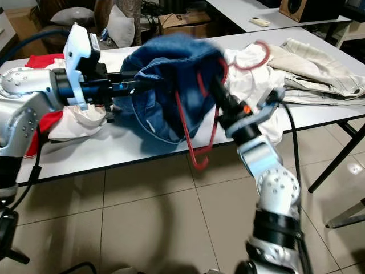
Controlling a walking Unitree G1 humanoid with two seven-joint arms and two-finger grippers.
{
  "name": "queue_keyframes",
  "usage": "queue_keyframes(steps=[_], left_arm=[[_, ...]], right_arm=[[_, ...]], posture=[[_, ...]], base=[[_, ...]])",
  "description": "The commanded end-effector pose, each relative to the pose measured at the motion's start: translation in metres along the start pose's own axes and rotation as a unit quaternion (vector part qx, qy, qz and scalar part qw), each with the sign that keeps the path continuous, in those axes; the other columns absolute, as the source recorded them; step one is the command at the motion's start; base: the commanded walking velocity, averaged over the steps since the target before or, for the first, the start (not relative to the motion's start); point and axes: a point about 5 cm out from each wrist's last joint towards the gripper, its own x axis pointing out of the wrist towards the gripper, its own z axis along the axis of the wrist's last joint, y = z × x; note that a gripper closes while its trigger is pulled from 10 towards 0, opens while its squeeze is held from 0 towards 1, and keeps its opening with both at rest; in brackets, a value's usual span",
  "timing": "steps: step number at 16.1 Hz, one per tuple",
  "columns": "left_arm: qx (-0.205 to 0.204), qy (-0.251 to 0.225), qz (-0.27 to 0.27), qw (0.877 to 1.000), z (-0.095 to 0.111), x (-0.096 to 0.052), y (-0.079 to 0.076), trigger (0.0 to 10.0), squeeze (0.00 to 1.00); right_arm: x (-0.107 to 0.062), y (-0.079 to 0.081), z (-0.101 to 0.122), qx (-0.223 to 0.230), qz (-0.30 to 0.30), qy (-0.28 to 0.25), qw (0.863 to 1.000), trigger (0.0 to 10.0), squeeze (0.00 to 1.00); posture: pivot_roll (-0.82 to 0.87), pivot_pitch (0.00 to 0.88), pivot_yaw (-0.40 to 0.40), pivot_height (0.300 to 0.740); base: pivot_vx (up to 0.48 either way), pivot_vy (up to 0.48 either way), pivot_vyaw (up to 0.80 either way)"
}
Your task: Hang hanger
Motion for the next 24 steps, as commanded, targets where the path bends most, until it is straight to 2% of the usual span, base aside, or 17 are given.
queue_keyframes(steps=[1,3,4,5,6,7,8,9,10,13,14,15,16,17,19,22,24], left_arm=[[0.008,0.003,-0.011,1.000,0.004,0.000,-0.002,0.0,0.00],[0.012,0.043,-0.030,0.999,-0.006,0.004,-0.009,0.0,0.00],[0.021,0.065,-0.012,0.998,-0.014,0.004,-0.007,0.0,0.00],[0.028,0.069,0.013,0.997,-0.017,0.006,-0.003,0.0,0.00],[0.032,0.067,0.028,0.997,-0.017,0.006,-0.001,0.0,0.00],[0.040,0.063,0.056,0.996,-0.015,0.005,0.004,0.0,0.00],[0.053,0.053,0.096,0.993,-0.008,-0.001,0.015,0.0,0.00],[0.061,0.049,0.117,0.990,-0.003,-0.005,0.020,0.0,0.00],[0.073,0.042,0.149,0.985,0.004,-0.010,0.028,0.0,0.00],[0.103,0.007,0.240,0.965,0.024,-0.024,0.050,0.0,0.00],[0.123,-0.002,0.284,0.951,0.032,-0.029,0.059,0.0,0.00],[0.181,0.052,0.295,0.937,0.030,-0.029,0.063,0.0,0.00],[0.194,0.069,0.289,0.935,0.028,-0.028,0.063,0.0,0.00],[0.208,0.111,0.246,0.940,0.017,-0.020,0.058,0.0,0.00],[0.208,0.134,0.199,0.948,0.007,-0.010,0.050,0.0,0.00],[0.219,0.165,0.165,0.947,-0.004,-0.006,0.043,0.0,0.00],[0.222,0.170,0.161,0.946,-0.005,-0.009,0.042,0.0,0.00]], right_arm=[[0.004,0.003,0.002,0.012,0.006,-0.012,1.000,10.0,0.00],[0.018,0.002,-0.006,0.085,-0.011,-0.031,0.996,10.0,0.00],[0.023,0.006,-0.010,0.107,-0.010,-0.026,0.994,10.0,0.00],[0.028,0.010,-0.018,0.080,-0.014,0.003,0.997,10.0,0.00],[0.028,0.011,-0.021,0.020,-0.022,0.022,0.999,10.0,0.00],[0.028,0.012,-0.026,-0.076,-0.026,0.055,0.995,10.0,0.00],[0.023,0.012,-0.032,-0.181,-0.032,0.102,0.978,10.0,0.00],[0.020,0.011,-0.034,-0.222,-0.035,0.124,0.966,10.0,0.00],[0.014,0.008,-0.037,-0.270,-0.039,0.163,0.948,10.0,0.00],[-0.005,0.001,-0.032,-0.327,-0.034,0.224,0.917,10.0,0.00],[-0.017,-0.001,-0.028,-0.360,-0.018,0.268,0.894,10.0,0.00],[-0.037,0.005,-0.023,-0.391,0.041,0.331,0.858,10.0,0.00],[-0.041,0.009,-0.023,-0.388,0.060,0.341,0.854,10.0,0.00],[-0.043,0.028,-0.016,-0.357,0.117,0.321,0.870,10.0,0.00],[-0.038,0.037,-0.004,-0.348,0.122,0.278,0.887,10.0,0.00],[-0.028,0.030,0.004,-0.360,0.075,0.246,0.897,10.0,0.00],[-0.028,0.013,0.005,-0.366,0.007,0.259,0.894,10.0,0.00]], posture=[[-0.09,0.000,0.062,0.740],[-0.09,0.000,0.056,0.740],[-0.09,0.000,0.056,0.740],[-0.08,0.000,0.050,0.740],[-0.08,0.000,0.045,0.740],[-0.08,0.000,0.042,0.740],[-0.07,0.000,0.036,0.740],[-0.07,0.000,0.036,0.740],[-0.07,0.000,0.031,0.740],[-0.08,0.000,0.034,0.740],[-0.08,0.000,0.041,0.740],[-0.10,0.000,0.053,0.740],[-0.10,0.000,0.053,0.740],[-0.11,0.000,0.063,0.740],[-0.11,0.000,0.072,0.740],[-0.11,0.000,0.067,0.740],[-0.10,0.000,0.059,0.740]], base=[[0.000,0.000,0.00],[0.000,0.000,0.00],[0.000,0.000,0.00],[0.000,0.000,0.00],[0.000,0.000,0.00],[0.000,0.000,0.00],[0.000,0.000,0.00],[0.000,0.000,0.00],[0.000,0.000,0.00],[0.000,0.000,0.00],[0.000,0.000,0.00],[0.000,0.000,0.00],[0.000,0.000,0.00],[0.000,0.000,0.00],[0.000,0.000,0.00],[0.000,0.000,0.00],[0.000,0.000,0.00]])
